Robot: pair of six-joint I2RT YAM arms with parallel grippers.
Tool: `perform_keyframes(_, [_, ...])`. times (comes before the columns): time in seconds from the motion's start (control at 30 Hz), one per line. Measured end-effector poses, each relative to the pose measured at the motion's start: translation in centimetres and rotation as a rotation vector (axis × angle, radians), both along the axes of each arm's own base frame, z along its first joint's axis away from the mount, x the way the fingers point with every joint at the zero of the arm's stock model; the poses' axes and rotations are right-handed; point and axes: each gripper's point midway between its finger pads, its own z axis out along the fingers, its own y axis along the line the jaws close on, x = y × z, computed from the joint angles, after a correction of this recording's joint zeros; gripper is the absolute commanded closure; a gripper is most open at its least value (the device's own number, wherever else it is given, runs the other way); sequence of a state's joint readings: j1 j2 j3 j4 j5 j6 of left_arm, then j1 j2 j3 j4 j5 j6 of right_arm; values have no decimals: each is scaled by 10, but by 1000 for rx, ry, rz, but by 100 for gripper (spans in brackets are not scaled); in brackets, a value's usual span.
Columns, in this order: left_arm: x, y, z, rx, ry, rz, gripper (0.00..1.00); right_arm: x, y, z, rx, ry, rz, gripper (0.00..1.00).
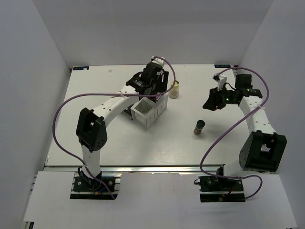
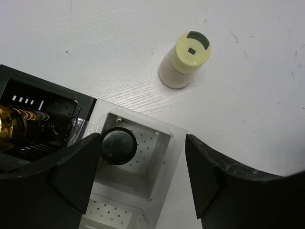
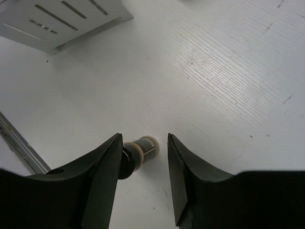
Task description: Organize the condiment bottles
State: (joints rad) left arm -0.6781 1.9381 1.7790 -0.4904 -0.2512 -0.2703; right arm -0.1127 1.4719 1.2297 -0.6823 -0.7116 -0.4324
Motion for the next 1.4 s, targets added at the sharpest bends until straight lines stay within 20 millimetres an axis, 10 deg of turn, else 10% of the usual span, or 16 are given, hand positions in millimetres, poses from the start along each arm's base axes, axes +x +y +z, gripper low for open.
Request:
perform_keyframes(0.27, [-18,-1,24,-67,-5,-46,50,-19,18,-8,-67,-12,144,33])
perform_keyframes(0.47, [-55,10,56,-157,-14,-95,29,-33,7,-15,-177,2,181,11])
perform_keyframes(0.97, [-135,59,84,-324,-24,-74,19,-73,28,-45,-354,49,296,13])
perform_keyframes(1.4, [-161,97,92,-361,-47,30,18,-67,20,-71,-469,50,237,39])
